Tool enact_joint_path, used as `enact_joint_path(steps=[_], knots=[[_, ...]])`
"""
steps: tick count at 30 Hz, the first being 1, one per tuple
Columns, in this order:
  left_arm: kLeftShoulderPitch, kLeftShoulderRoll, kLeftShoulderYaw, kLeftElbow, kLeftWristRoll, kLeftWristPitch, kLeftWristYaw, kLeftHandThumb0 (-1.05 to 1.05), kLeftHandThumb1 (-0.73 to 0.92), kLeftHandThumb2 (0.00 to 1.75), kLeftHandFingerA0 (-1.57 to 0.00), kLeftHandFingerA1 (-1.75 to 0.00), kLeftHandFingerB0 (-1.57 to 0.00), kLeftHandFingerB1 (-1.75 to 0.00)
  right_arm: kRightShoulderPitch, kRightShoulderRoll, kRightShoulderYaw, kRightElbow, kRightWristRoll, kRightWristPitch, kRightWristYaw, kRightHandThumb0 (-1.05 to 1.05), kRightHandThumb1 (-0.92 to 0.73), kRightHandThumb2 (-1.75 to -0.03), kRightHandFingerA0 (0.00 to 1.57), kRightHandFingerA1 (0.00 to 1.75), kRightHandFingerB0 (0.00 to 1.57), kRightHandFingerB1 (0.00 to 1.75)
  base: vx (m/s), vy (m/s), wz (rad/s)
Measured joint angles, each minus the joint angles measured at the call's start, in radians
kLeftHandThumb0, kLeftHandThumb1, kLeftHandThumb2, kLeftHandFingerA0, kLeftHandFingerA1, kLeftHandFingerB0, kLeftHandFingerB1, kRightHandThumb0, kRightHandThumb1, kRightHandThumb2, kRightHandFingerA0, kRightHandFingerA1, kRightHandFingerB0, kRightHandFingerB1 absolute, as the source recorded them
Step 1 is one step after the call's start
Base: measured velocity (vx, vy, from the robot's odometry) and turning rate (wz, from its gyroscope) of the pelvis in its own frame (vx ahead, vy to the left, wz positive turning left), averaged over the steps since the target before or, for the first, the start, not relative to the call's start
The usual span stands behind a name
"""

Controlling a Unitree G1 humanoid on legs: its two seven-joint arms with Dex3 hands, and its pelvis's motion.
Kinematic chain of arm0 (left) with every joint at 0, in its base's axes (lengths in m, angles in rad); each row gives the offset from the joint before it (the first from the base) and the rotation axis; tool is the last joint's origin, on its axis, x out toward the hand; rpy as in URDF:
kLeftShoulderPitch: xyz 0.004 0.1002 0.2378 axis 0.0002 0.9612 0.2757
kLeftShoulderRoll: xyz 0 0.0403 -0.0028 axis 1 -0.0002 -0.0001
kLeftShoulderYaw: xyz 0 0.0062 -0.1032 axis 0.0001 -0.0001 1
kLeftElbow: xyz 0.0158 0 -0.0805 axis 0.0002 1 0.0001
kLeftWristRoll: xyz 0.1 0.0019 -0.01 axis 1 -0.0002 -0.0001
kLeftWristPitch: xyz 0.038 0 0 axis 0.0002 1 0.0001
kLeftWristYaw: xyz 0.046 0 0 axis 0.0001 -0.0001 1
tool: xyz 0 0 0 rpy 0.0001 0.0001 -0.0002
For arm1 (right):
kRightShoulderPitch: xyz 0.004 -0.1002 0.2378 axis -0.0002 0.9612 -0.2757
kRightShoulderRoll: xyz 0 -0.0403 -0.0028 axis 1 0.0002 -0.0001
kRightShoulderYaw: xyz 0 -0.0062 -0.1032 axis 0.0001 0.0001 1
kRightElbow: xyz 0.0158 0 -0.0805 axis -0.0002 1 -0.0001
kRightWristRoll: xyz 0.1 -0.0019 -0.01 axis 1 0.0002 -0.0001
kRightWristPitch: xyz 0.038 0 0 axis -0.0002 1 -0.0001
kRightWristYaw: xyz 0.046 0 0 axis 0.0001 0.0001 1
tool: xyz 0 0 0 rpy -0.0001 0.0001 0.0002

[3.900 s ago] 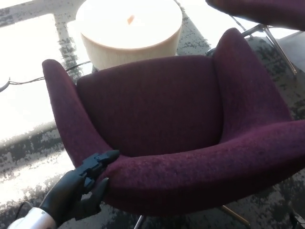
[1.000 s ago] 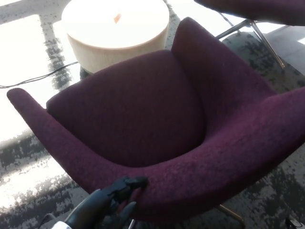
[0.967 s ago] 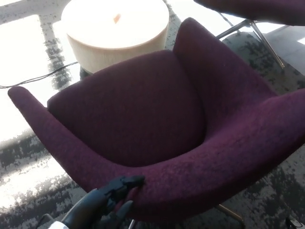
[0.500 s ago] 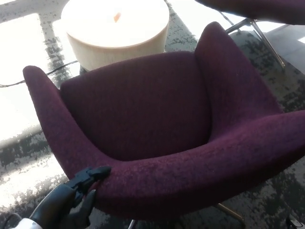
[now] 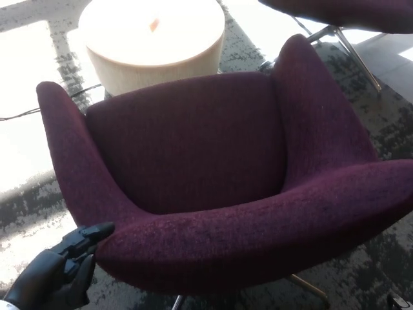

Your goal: The robot stands in front of a sofa and uses its left hand to push the left side of the sofa

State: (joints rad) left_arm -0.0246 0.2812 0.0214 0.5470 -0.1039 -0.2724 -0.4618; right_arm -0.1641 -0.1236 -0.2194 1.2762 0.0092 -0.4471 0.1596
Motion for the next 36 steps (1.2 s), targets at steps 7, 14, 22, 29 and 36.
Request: enact_joint_path(steps=[7,14,22,29,36], knots=[[0.0,0.004,0.043,0.054,-0.001,-0.033,-0.005,-0.75,0.76,1.14,-0.09,-0.46,-0.04,-0.38,0.0,0.0,-0.01,0.003,0.003,0.009,0.012,-1.05,-0.92,-1.05,0.0,0.0,0.0,0.0,0.0,0.0,0.0],[0.015,0.003,0.102,0.141,-0.025,-0.089,-0.023,-0.81,0.76,1.14,-0.14,-0.49,-0.05,-0.39,0.002,0.0,-0.013,0.005,0.003,0.011,0.018,-1.05,-0.92,-1.03,0.0,0.0,0.0,0.0,0.0,0.0,0.0],[0.104,-0.031,0.187,0.281,-0.064,-0.162,-0.053,-0.83,0.82,1.15,-0.08,-0.44,-0.05,-0.37,0.015,0.0,-0.011,0.007,0.002,0.016,0.03,-1.05,-0.92,-1.0,0.0,0.0,0.0,0.0,0.0,0.0,0.0],[0.205,-0.09,0.233,0.348,-0.1,-0.188,-0.086,-0.83,0.87,1.17,-0.02,-0.36,-0.13,-0.26,0.021,0.001,0.011,0.006,-0.002,0.016,0.028,-1.05,-0.92,-1.05,0.0,0.0,0.0,0.0,0.0,0.0,0.0],[0.243,-0.107,0.284,0.475,-0.122,-0.234,-0.118,-0.84,0.85,1.18,-0.03,-0.31,-0.11,-0.25,0.025,0.002,0.019,0.005,-0.002,0.016,0.026,-1.05,-0.92,-1.05,0.0,0.0,0.0,0.0,0.0,0.0,0.0]])
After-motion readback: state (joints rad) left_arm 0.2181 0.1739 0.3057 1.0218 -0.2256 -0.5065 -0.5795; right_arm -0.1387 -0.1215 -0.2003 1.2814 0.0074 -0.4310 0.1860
